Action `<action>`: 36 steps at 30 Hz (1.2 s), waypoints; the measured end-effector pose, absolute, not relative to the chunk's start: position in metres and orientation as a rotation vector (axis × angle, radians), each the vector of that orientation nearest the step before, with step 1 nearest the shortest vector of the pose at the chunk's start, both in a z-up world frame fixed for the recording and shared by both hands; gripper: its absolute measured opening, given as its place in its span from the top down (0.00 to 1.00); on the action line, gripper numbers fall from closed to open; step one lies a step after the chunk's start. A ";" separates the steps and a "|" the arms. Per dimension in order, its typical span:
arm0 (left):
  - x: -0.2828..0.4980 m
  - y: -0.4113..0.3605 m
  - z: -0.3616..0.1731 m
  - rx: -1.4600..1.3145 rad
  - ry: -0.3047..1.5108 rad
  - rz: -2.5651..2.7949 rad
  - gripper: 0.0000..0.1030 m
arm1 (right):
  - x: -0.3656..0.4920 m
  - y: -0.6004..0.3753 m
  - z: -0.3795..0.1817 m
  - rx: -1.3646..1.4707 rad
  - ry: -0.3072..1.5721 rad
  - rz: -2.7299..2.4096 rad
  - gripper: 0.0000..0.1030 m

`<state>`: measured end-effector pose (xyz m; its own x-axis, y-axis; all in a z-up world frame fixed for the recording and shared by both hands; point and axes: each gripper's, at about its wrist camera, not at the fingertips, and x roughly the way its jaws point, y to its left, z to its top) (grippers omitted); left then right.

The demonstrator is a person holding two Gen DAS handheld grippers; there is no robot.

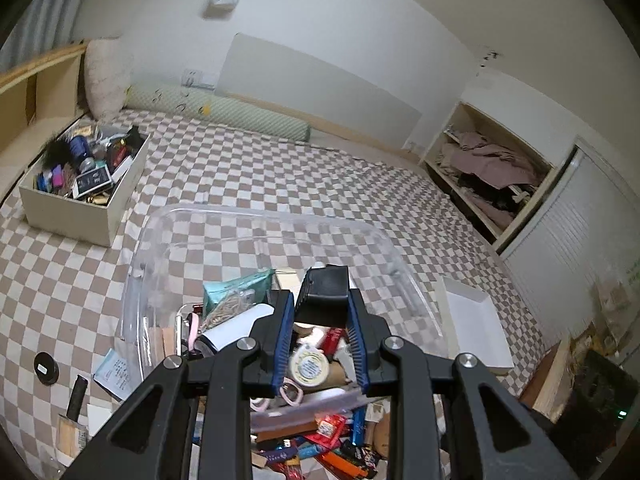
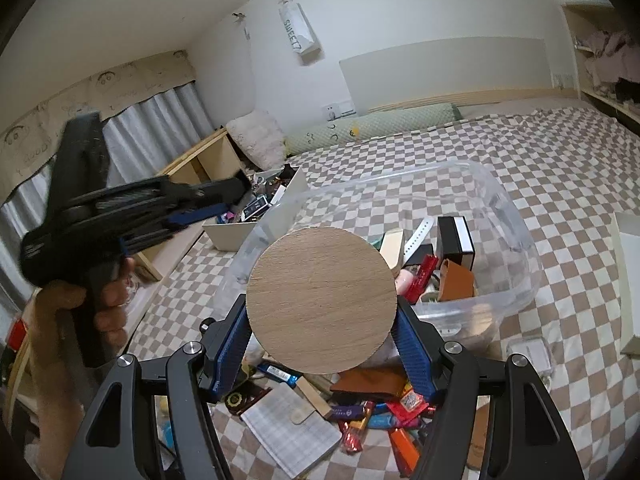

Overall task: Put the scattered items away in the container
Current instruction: 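Lift the coaster and black item and carry them over the container, then open the right gripper to drop the coaster while the left releases the black item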

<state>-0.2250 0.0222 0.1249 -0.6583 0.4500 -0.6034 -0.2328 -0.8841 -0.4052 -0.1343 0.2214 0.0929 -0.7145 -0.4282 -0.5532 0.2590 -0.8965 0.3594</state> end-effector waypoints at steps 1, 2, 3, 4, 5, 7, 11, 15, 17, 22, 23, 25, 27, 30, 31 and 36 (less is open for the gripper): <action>-0.229 0.021 0.121 -1.044 -0.417 2.531 0.74 | -0.136 0.220 0.095 0.920 -0.353 -2.584 0.33; -0.234 0.019 0.117 -1.058 -0.414 2.538 0.74 | -0.137 0.219 0.096 0.916 -0.342 -2.587 0.33; -0.238 0.018 0.113 -1.072 -0.410 2.544 0.74 | -0.140 0.217 0.099 0.912 -0.331 -2.591 0.33; -0.241 0.016 0.109 -1.087 -0.405 2.549 0.74 | -0.143 0.216 0.101 0.908 -0.320 -2.596 0.33; -0.244 0.014 0.104 -1.105 -0.403 2.552 0.74 | -0.146 0.214 0.103 0.905 -0.311 -2.601 0.33; -0.250 0.011 0.094 -1.139 -0.401 2.558 0.74 | -0.153 0.212 0.106 0.902 -0.296 -2.611 0.33; -0.259 0.005 0.075 -1.203 -0.383 2.575 0.74 | -0.169 0.210 0.112 0.892 -0.284 -2.621 0.33; -0.265 0.001 0.061 -1.257 -0.374 2.582 0.74 | -0.180 0.209 0.119 0.877 -0.313 -2.613 0.33; -0.267 0.002 0.055 -1.278 -0.363 2.585 0.74 | -0.186 0.208 0.122 0.865 -0.328 -2.606 0.33; -0.274 0.006 0.041 -1.326 -0.338 2.586 0.74 | -0.200 0.209 0.125 0.846 -0.353 -2.599 0.33; -0.275 0.008 0.038 -1.336 -0.334 2.582 0.74 | -0.204 0.210 0.124 0.843 -0.363 -2.597 0.33; -0.276 0.012 0.032 -1.356 -0.325 2.573 0.74 | -0.214 0.212 0.120 0.843 -0.399 -2.596 0.33; -0.277 0.016 0.028 -1.367 -0.306 2.574 0.74 | -0.225 0.215 0.114 0.846 -0.439 -2.593 0.33; -0.281 0.020 0.025 -1.375 -0.274 2.587 0.74 | -0.238 0.221 0.101 0.871 -0.481 -2.596 0.33; -0.282 0.021 0.025 -1.375 -0.259 2.595 0.74 | -0.245 0.223 0.094 0.894 -0.486 -2.610 0.33; -0.289 0.022 0.019 -1.383 -0.223 2.621 0.74 | -0.266 0.227 0.066 0.992 -0.475 -2.642 0.33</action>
<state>-0.2894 0.0215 0.0192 -0.5555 0.2187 -0.8022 -0.0799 -0.9744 -0.2103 -0.2659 0.2271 0.0657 -0.7256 -0.3677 -0.5817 0.1422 -0.9072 0.3961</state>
